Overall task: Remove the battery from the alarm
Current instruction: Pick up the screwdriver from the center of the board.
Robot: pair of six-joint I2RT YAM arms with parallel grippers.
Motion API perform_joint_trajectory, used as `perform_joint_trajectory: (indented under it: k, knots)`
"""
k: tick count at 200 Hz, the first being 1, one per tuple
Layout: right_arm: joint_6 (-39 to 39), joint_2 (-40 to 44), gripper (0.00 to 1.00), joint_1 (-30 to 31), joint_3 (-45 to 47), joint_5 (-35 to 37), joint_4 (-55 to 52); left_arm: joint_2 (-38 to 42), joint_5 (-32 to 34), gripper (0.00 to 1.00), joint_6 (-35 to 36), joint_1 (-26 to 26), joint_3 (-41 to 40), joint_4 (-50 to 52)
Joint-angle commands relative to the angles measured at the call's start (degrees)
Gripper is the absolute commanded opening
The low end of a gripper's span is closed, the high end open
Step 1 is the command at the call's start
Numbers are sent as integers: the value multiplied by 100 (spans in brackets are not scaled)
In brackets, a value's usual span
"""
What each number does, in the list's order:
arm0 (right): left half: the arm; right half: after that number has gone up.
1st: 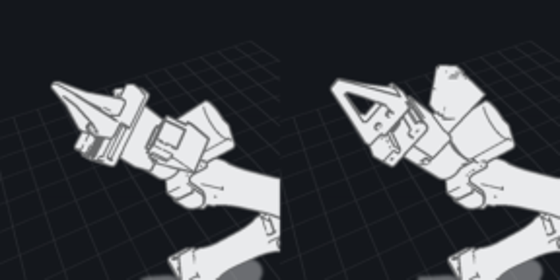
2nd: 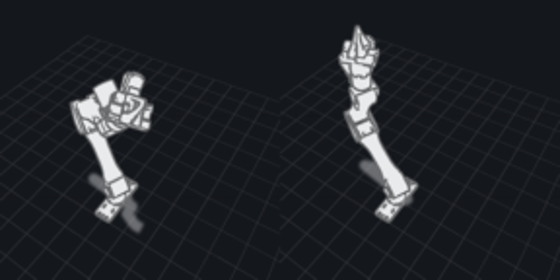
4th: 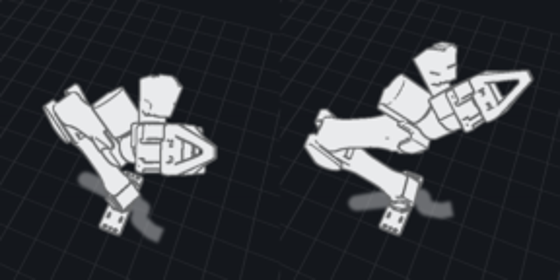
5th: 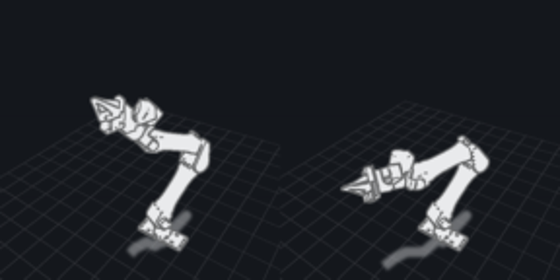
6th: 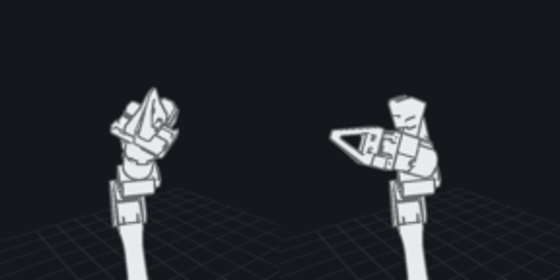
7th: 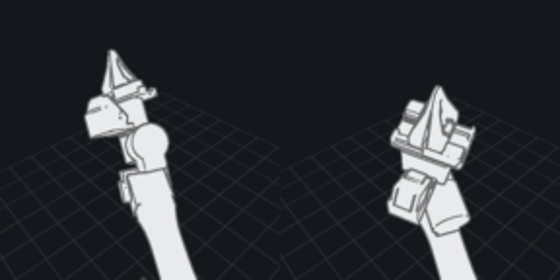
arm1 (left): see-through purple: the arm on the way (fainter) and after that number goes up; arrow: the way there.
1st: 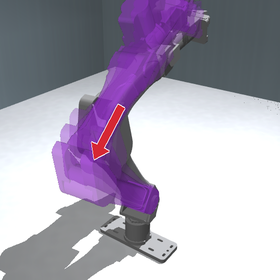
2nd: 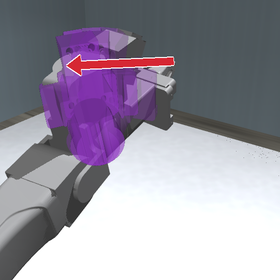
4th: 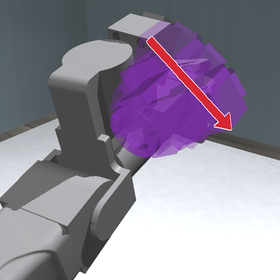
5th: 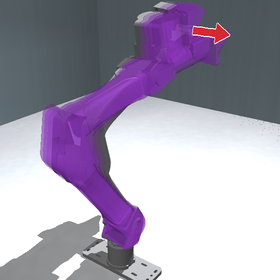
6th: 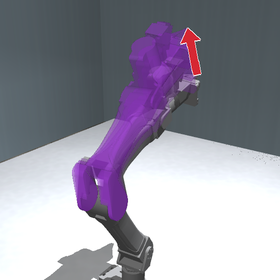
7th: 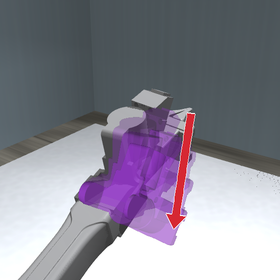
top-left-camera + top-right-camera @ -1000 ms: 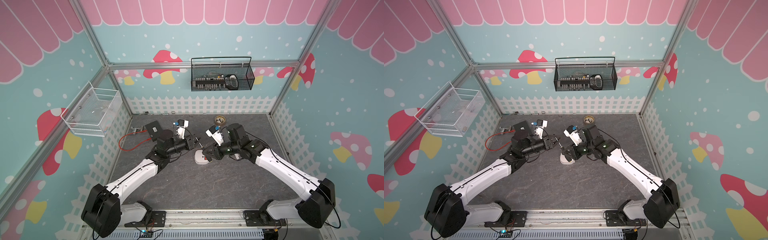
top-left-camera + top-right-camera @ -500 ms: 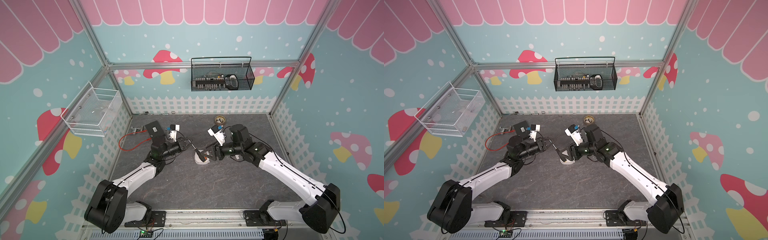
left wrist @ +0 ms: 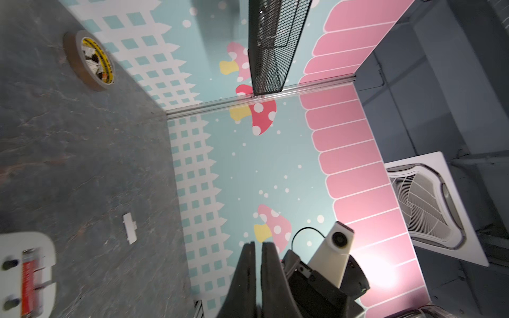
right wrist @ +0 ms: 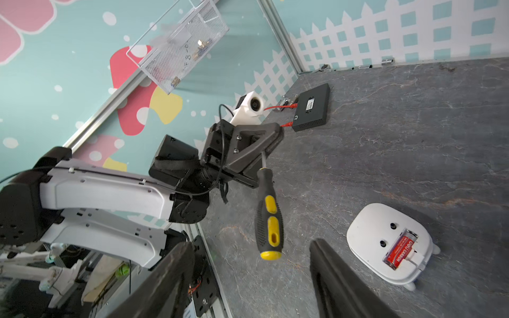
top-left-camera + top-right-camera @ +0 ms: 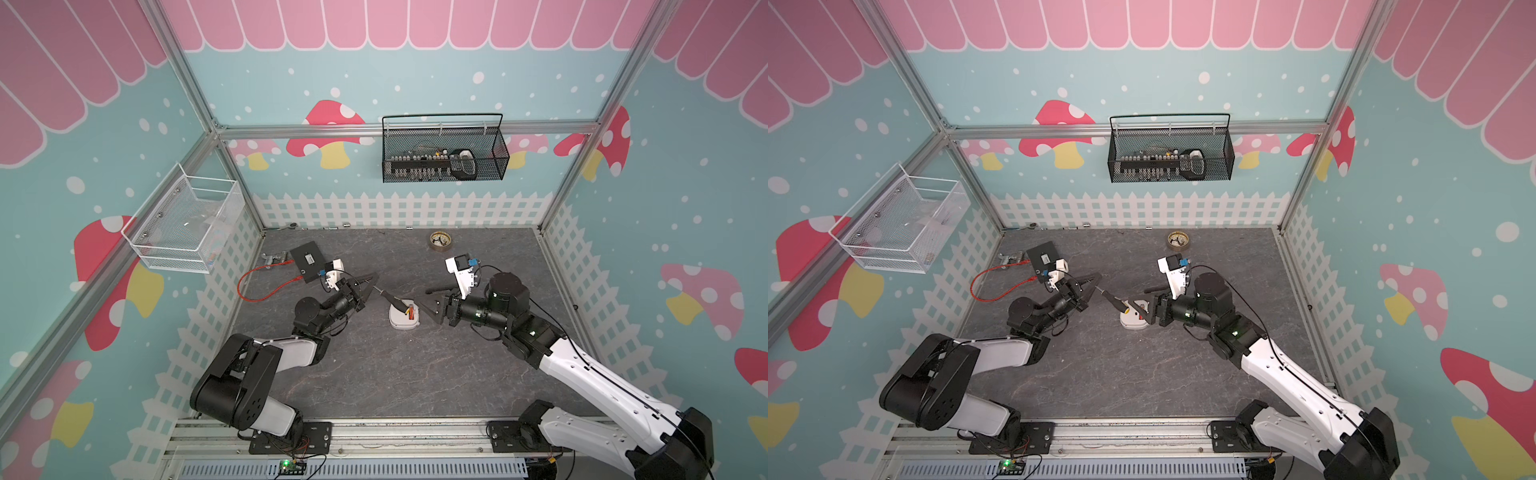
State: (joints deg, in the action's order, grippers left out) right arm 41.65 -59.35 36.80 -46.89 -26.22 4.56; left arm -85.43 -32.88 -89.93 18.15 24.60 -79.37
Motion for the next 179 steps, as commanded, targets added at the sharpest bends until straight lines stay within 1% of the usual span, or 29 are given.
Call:
perform_joint_trajectory:
  k: [1, 17, 45, 75, 81, 109, 131, 168, 179]
  knots:
    - [728, -187, 71, -15, 186, 178, 1043, 118, 320, 0, -258, 66, 60, -605]
    - [1103, -428, 70, -13, 322, 13, 1644, 114, 390, 0, -176, 116, 89, -572]
    - [1531, -923, 69, -1, 291, -223, 2201, 148, 519, 0, -39, 206, 54, -499]
    - [1772, -1199, 67, 60, 281, -362, 2489, 217, 600, 0, 103, 209, 70, -430]
    - [1818, -1214, 67, 69, 301, -364, 2535, 248, 615, 0, 152, 219, 82, -225]
    - [2120, -1337, 66, 152, 363, -453, 2959, 375, 807, 0, 348, 240, 79, -43]
    - [2246, -1467, 66, 256, 354, -425, 3060, 448, 925, 0, 497, 272, 98, 122]
    - [2321, -1689, 65, 354, 366, -341, 3204, 426, 1014, 0, 489, 308, 111, 63]
    - [2488, -1734, 64, 372, 357, -323, 3285, 413, 1003, 0, 496, 316, 135, 71]
